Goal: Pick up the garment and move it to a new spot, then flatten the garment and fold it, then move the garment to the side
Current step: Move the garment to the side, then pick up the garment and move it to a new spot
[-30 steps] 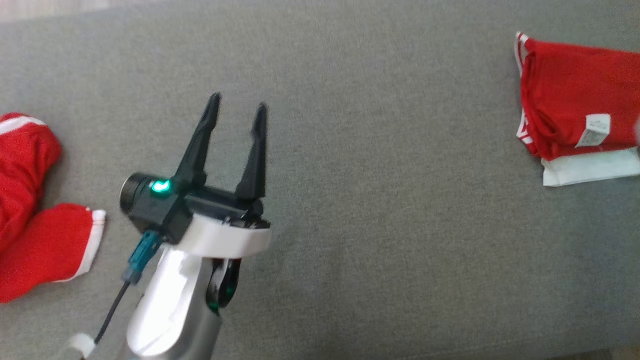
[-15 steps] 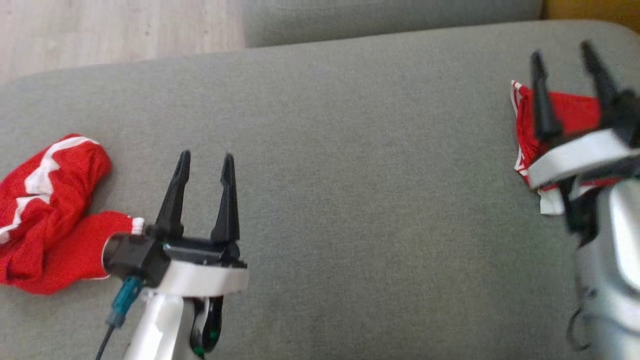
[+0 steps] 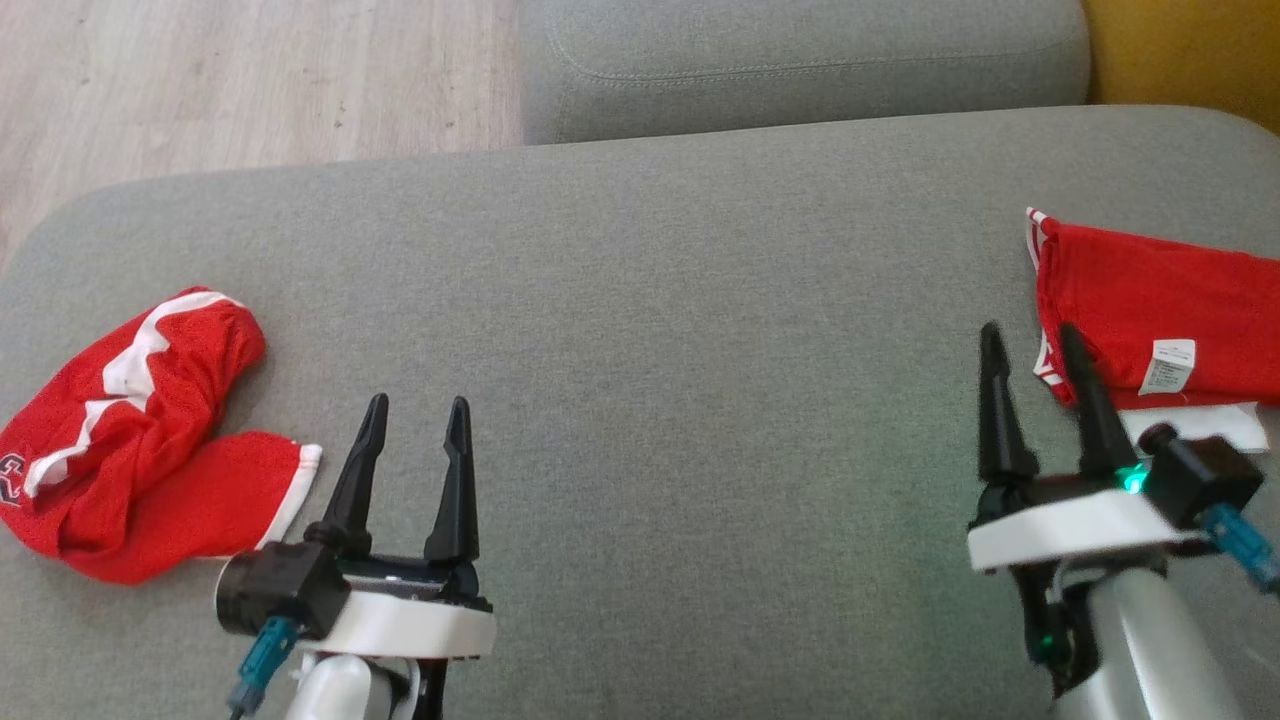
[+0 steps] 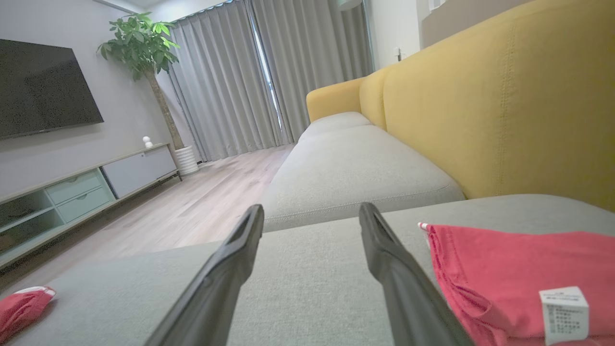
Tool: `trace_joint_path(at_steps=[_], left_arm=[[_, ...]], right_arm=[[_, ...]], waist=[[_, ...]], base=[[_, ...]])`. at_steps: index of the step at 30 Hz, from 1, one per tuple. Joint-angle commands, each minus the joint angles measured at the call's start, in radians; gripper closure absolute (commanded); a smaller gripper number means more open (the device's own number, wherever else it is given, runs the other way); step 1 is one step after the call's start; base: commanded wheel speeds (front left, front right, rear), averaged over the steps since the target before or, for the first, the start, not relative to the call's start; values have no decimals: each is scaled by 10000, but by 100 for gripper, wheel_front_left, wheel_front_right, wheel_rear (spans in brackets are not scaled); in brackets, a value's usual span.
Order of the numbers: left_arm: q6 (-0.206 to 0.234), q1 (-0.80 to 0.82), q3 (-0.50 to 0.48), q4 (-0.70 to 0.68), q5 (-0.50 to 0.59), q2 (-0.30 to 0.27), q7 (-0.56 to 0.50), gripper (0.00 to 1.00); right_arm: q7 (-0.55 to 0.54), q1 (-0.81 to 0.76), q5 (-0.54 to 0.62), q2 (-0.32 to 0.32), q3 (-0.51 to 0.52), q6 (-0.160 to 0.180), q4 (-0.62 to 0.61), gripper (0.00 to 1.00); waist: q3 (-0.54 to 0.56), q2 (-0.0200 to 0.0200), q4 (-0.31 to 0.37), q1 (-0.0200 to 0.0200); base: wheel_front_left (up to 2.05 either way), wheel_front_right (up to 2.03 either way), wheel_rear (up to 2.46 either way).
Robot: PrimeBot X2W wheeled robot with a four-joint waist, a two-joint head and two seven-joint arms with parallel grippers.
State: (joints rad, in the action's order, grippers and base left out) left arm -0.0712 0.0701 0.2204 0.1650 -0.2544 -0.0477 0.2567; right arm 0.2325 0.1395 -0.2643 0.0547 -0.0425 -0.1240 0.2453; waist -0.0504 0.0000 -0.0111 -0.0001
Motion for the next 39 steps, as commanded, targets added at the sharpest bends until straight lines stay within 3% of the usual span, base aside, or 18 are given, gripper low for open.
trace_joint_path(at_steps=[1, 23, 30, 39], left_arm=[[18, 187, -395, -263, -68, -26, 51, 0], [78, 136, -353, -214, -129, -26, 51, 0], [177, 150, -400, -236, -204, -26, 51, 0], [187, -72, -676, -177, -90, -26, 51, 0]], right_arm=[[191, 71, -133, -41, -368, -67, -356, 0], [291, -361, -435, -44, -431, -67, -183, 0], [292, -478, -482, -45, -981, -67, -238, 0], [292, -634, -701, -45, -1842, -67, -122, 0]], waist=[[8, 0, -19, 1], [52, 0, -227, 1], [177, 0, -1015, 1], [500, 0, -2559, 1]], base=[[0, 0, 0], [0, 0, 0], [0, 0, 0], [0, 0, 0]])
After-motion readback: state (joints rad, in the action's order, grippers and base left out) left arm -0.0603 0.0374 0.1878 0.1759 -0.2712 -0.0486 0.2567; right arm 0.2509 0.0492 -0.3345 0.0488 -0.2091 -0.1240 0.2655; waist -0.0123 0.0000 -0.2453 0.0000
